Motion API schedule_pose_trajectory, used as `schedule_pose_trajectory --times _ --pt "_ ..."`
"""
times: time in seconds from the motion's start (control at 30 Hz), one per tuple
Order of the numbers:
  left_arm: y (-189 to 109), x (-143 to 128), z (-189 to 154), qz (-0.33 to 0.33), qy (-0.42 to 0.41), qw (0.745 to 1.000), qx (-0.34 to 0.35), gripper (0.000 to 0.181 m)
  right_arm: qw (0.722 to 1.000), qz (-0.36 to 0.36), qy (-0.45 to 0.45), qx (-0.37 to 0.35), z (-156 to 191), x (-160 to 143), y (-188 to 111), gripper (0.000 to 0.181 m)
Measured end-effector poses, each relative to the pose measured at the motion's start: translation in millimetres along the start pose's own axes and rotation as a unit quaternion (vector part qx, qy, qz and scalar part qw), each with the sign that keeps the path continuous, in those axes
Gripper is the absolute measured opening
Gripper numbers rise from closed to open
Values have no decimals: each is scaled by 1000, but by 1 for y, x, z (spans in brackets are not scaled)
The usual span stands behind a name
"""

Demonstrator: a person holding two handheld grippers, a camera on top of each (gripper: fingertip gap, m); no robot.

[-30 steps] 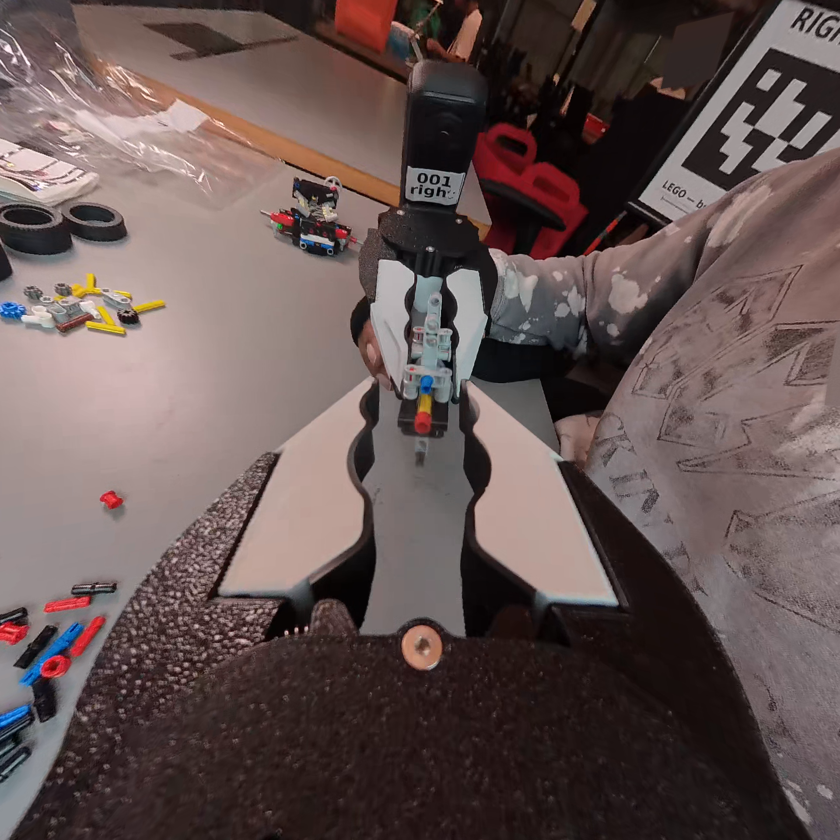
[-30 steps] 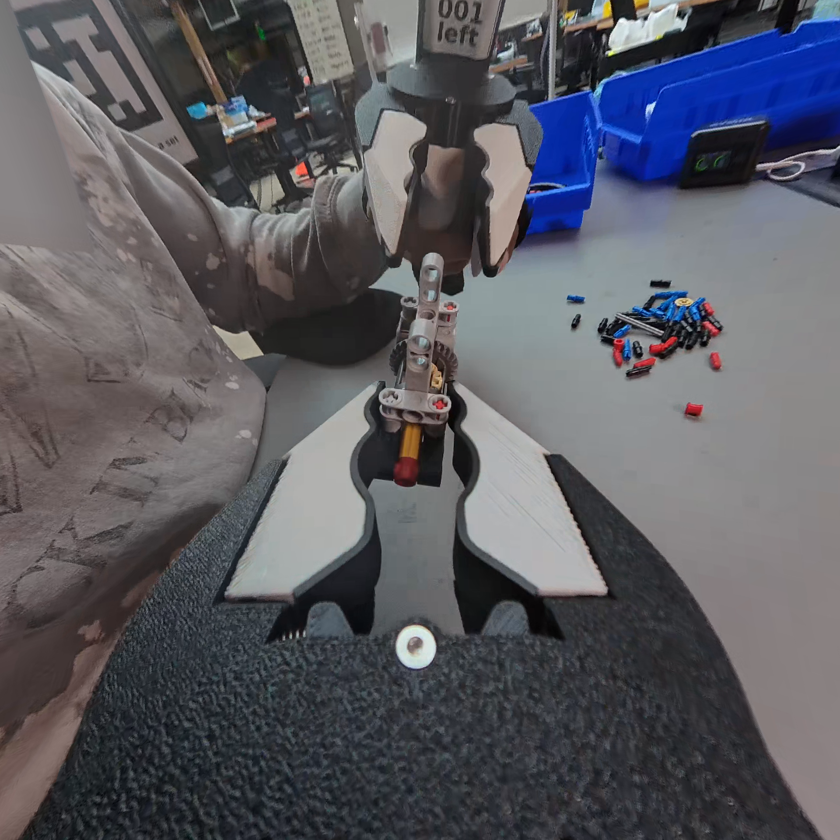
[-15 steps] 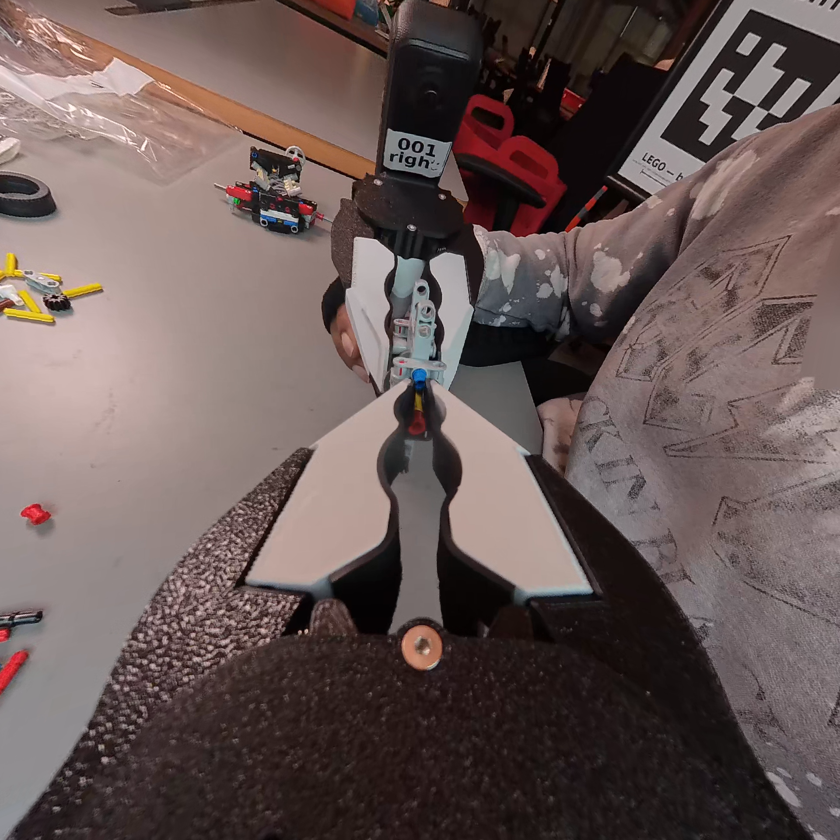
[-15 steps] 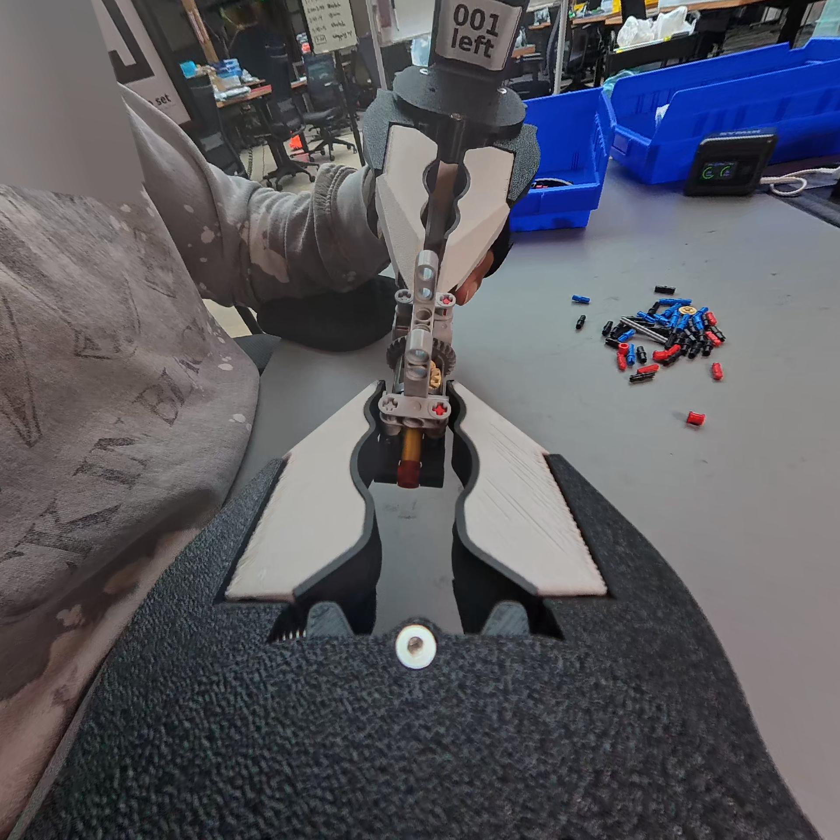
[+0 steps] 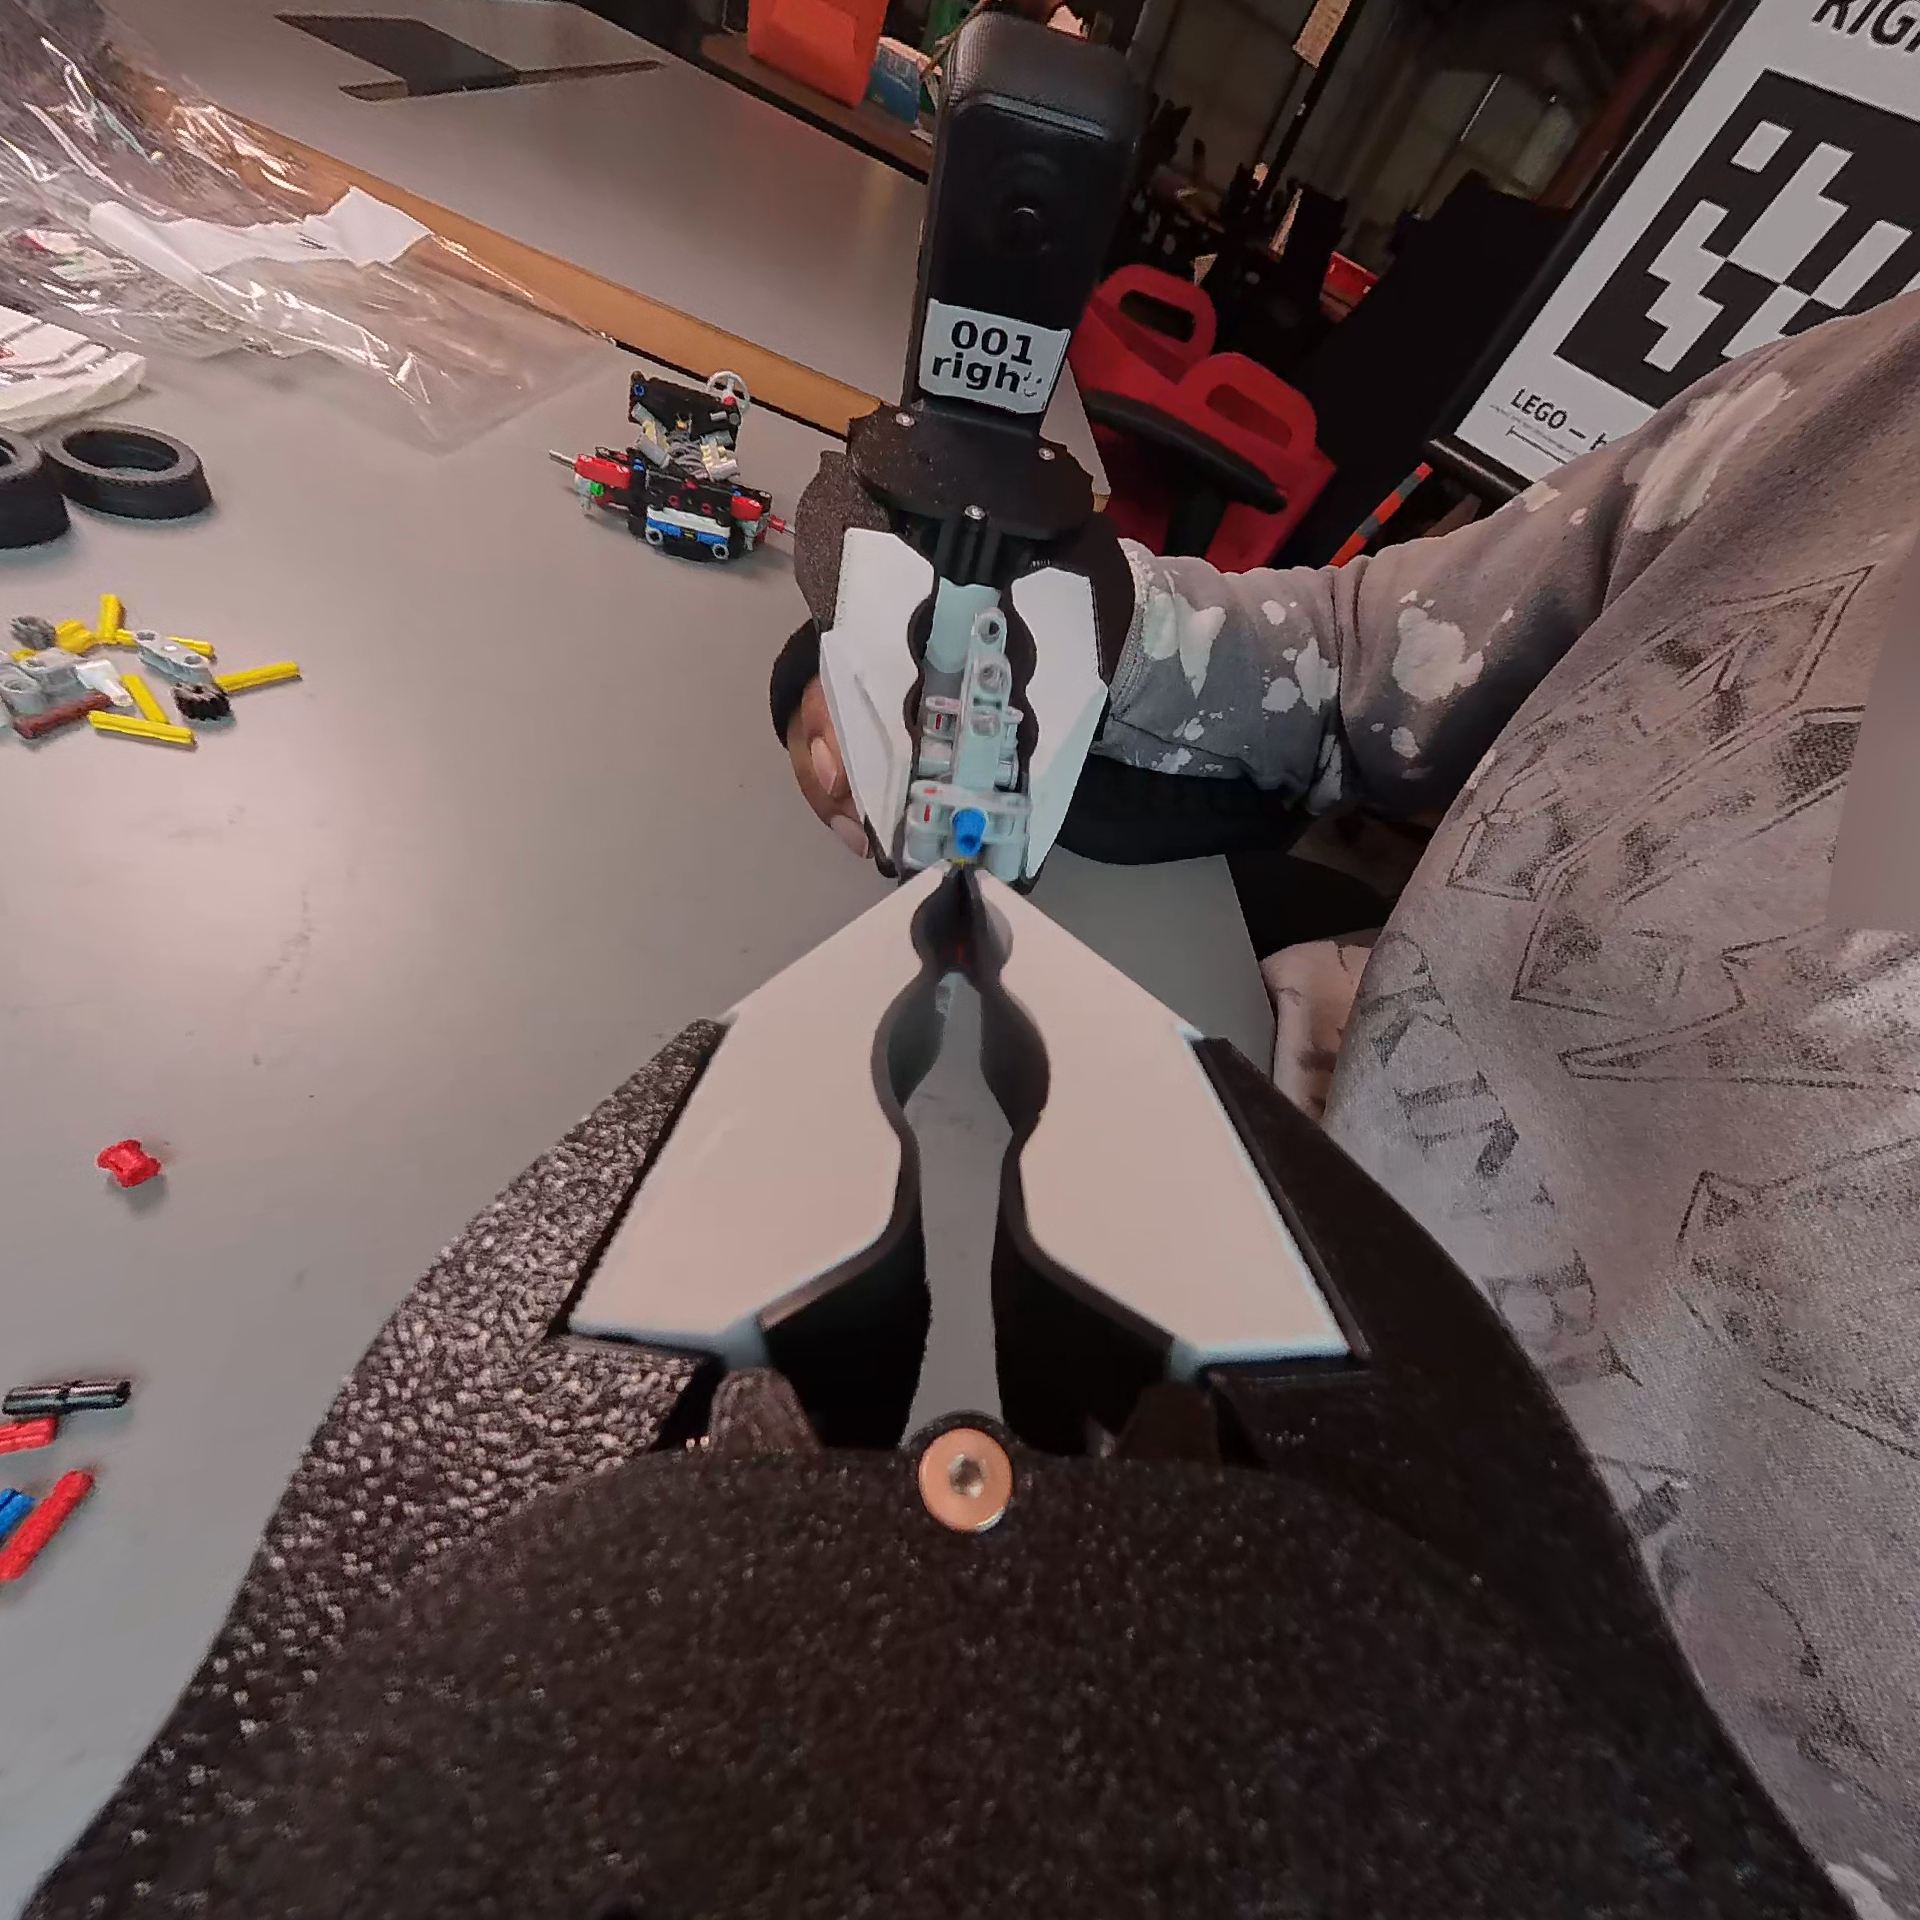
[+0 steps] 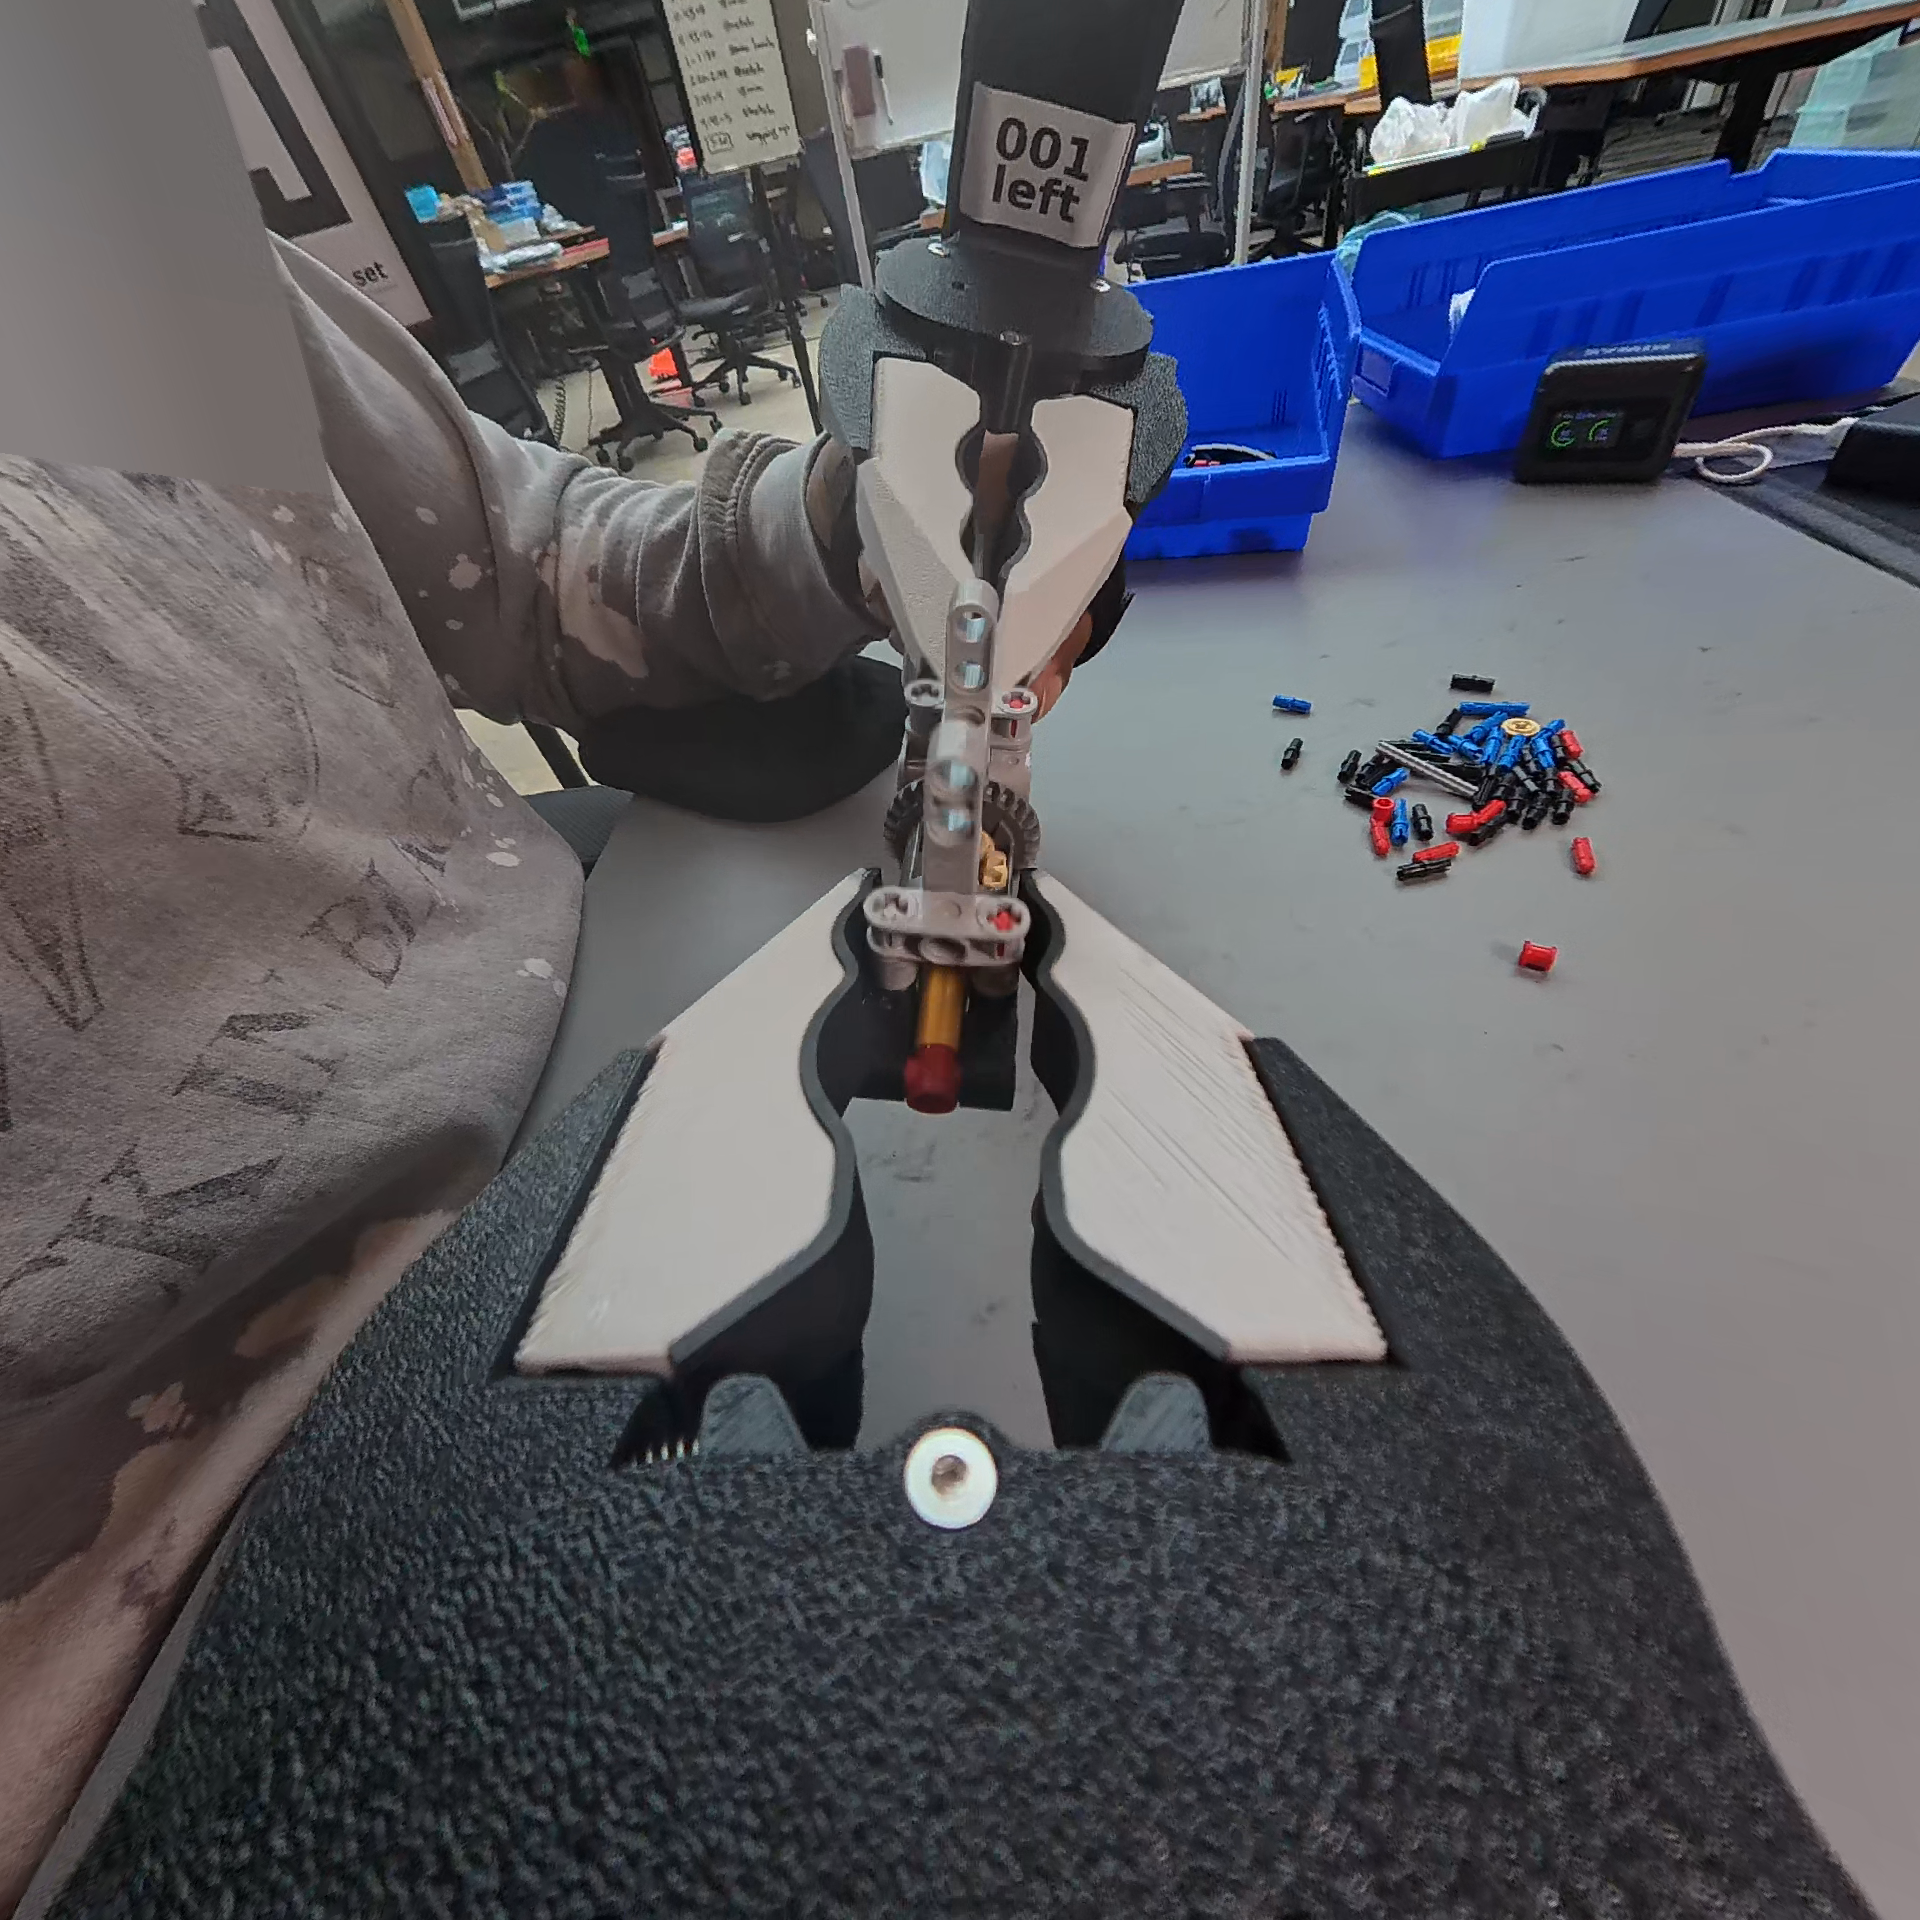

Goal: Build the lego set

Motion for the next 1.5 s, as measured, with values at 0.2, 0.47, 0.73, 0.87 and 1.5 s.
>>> schedule_pose_trajectory --times 0.2,0.47,0.73,0.87,1.5 --pt "-33 11 14 -45 -14 998 30 0 999 -17 2 -40 -7 -1 -25 25" --pt "-3 7 -1 -24 1 1000 11 9 1000 3 -15 -13 1 1 3 25" --pt "-1 7 -5 -18 14 1000 8 4 1000 -7 -16 -11 2 4 3 25" --pt "-1 5 -7 1 30 1000 8 2 1000 -11 -12 0 3 1 4 24" --pt "-88 -32 136 61 9 919 390 3 996 -11 -1 -93 -22 -6 -36 24"
Point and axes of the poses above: each gripper's, where its closed fingertips meet, y out along the fingers, x out of its top, z = x × y across the jaws, the point moved 5 cm from there along -y, back along the fingers, and after that the axes turned 11 degrees about x, right-handed, at the moved point
